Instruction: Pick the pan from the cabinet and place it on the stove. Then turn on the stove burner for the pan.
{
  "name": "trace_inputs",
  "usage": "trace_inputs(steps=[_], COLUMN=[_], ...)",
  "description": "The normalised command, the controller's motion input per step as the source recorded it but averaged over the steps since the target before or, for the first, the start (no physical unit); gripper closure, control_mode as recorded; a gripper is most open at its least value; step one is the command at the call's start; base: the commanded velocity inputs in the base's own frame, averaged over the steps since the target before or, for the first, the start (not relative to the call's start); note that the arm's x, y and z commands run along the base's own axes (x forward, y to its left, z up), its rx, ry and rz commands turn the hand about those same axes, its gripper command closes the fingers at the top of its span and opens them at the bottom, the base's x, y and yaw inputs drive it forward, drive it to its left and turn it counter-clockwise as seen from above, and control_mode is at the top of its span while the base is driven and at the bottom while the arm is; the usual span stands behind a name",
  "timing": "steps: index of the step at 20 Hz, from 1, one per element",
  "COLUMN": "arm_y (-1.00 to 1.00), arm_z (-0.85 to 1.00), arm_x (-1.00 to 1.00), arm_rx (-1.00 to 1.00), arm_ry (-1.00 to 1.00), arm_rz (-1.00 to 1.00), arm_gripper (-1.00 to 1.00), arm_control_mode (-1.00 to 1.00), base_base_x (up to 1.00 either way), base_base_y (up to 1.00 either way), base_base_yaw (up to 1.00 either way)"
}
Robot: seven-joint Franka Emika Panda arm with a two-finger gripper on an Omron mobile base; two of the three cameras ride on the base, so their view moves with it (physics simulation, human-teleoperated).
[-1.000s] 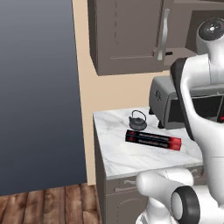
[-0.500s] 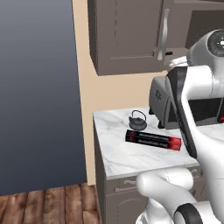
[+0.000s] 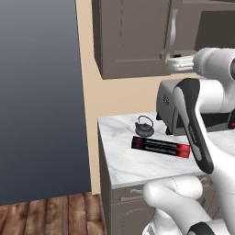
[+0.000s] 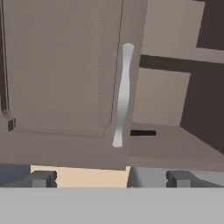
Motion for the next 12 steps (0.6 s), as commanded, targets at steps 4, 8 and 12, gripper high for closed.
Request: trace_inputs(steps=[4, 8, 12], arm_y=[0.04, 0.0, 0.03], arm_z=[0.35, 0.2, 0.01], arm_x=[0.18, 0.19, 0.35], arm_rx=[0.05, 0.0, 0.0], arm_ry=[-0.27, -0.21, -0.11], arm_rz=[0.08, 0.04, 0.01], arm_gripper=[-1.0, -1.0, -1.0], arm_control_mode=[-1.0, -1.0, -1.0], base_base_x=[0.0, 0.0, 0.0], base_base_y=[0.0, 0.0, 0.0], base_base_yaw=[0.0, 0.0, 0.0])
